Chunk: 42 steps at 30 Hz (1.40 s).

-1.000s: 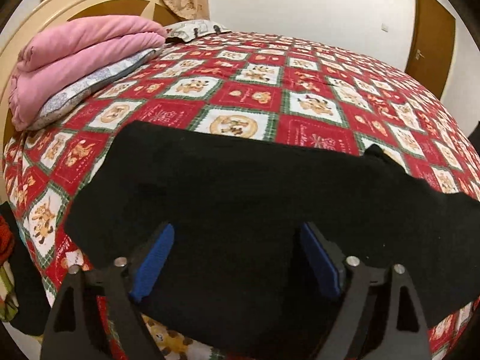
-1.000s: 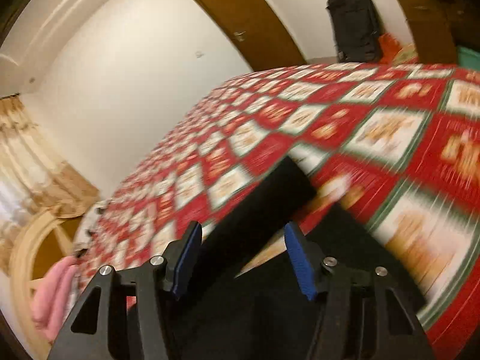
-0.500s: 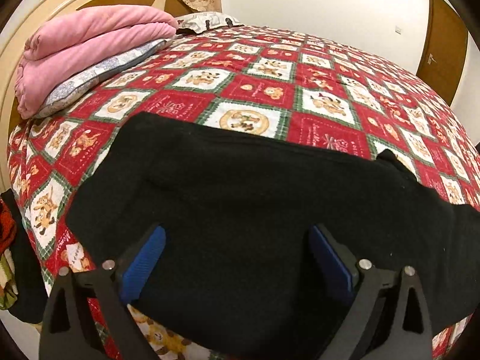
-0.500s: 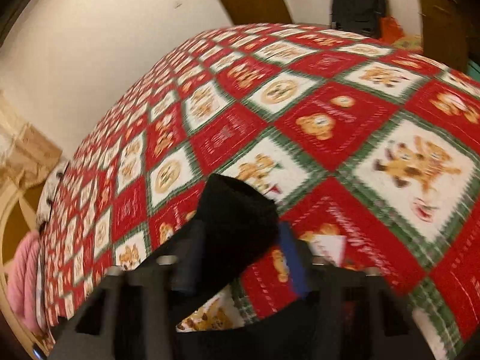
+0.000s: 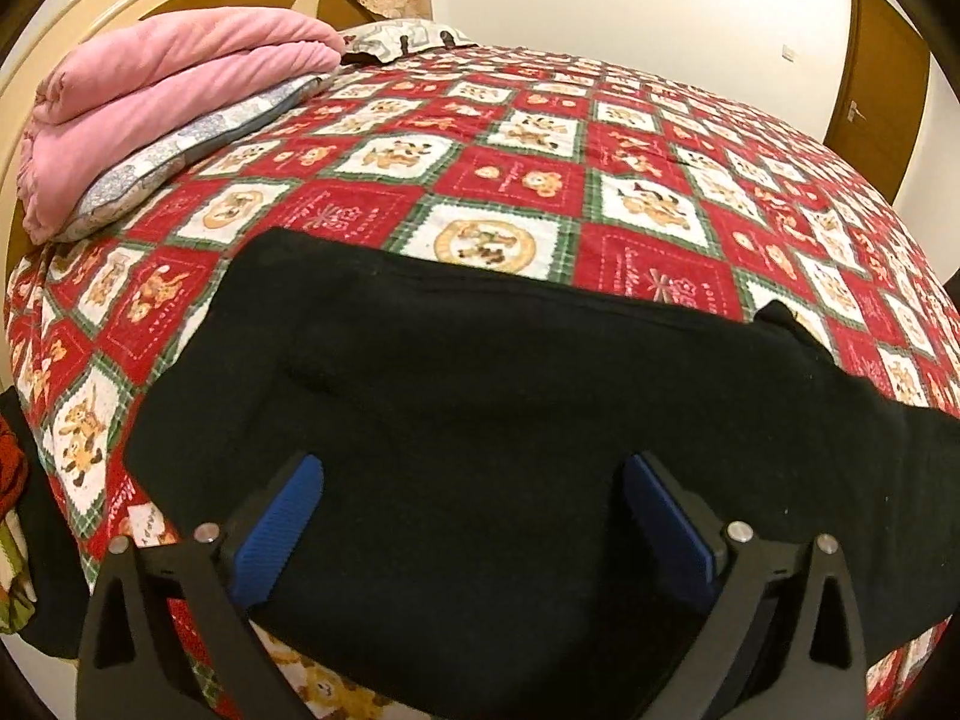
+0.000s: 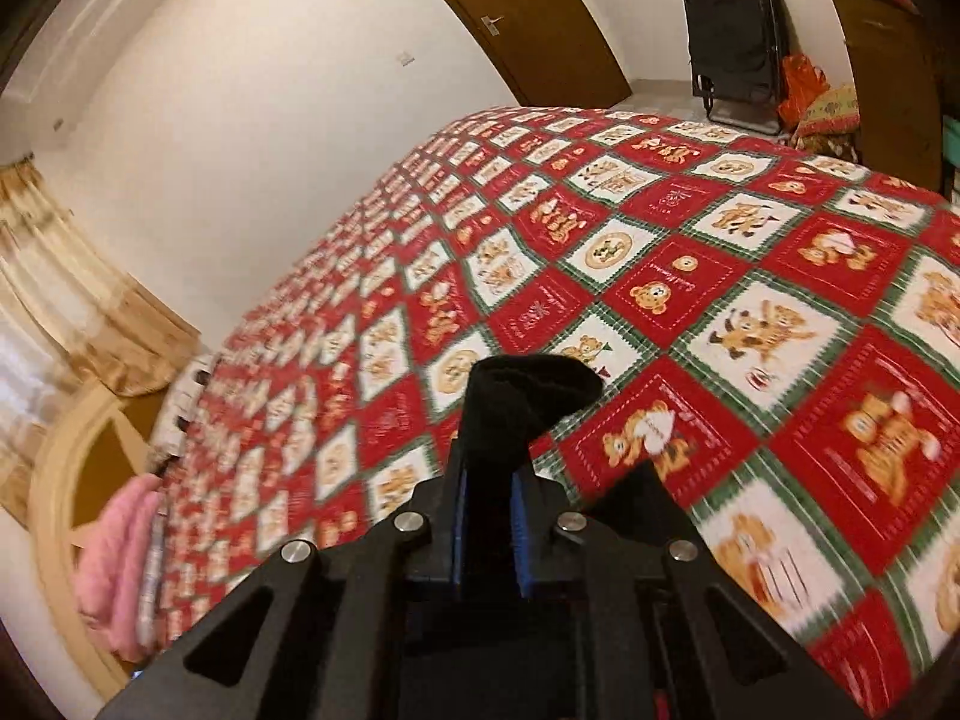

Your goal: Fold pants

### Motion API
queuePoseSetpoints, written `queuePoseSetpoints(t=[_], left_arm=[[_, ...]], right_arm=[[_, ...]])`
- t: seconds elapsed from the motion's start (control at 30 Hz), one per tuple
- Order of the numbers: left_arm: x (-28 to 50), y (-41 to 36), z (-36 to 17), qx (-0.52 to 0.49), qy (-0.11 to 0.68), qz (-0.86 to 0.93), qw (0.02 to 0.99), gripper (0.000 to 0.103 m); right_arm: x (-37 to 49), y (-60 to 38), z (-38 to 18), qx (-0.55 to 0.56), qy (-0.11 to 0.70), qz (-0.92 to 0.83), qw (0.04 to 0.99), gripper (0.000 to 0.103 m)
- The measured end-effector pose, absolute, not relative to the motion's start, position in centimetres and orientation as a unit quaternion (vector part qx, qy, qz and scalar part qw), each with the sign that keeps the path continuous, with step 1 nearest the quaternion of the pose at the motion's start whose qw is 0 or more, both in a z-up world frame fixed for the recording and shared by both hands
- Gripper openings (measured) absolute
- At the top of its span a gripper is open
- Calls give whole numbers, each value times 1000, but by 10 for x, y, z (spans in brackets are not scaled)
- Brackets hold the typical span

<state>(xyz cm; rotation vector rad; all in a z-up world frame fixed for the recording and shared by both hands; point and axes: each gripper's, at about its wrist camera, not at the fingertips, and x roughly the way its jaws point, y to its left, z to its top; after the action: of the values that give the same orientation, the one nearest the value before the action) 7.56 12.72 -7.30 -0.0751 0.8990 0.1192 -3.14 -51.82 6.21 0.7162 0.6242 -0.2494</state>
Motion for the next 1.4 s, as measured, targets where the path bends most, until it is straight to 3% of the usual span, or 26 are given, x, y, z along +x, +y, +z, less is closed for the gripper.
queuePoseSetpoints(t=[0.27,0.33,0.5,0.63,0.9,1.07,1.13,1.23,1.4], left_arm=[[83,127,-72,-24,439,40,897,103],[84,127,-72,-20,439,38,898,103],[87,126,-72,-12,440,36,897,103],[85,124,-71,-12,433,46,900,103],[60,120,-49,12,386,39,922,101],[24,165,-33,-5,362,70,929,101],[8,195,-33,-17,355,98,929,100],[-8,231,-40,-57,365,111,923,88],[-14,257,-55,-136,360,104,917,88]], right_arm=[[-62,-564,18,405,357,-159,826,15],[-72,-579,2,434,353,-177,810,35],[-108,-589,16,410,277,-268,827,44],[-130,-550,37,402,205,-196,871,44],[-76,-427,11,392,287,1,874,44],[-43,-347,12,306,310,80,897,44],[-26,-318,9,279,322,117,897,44],[4,-270,1,236,348,163,893,44],[37,-213,-13,208,379,213,876,44]])
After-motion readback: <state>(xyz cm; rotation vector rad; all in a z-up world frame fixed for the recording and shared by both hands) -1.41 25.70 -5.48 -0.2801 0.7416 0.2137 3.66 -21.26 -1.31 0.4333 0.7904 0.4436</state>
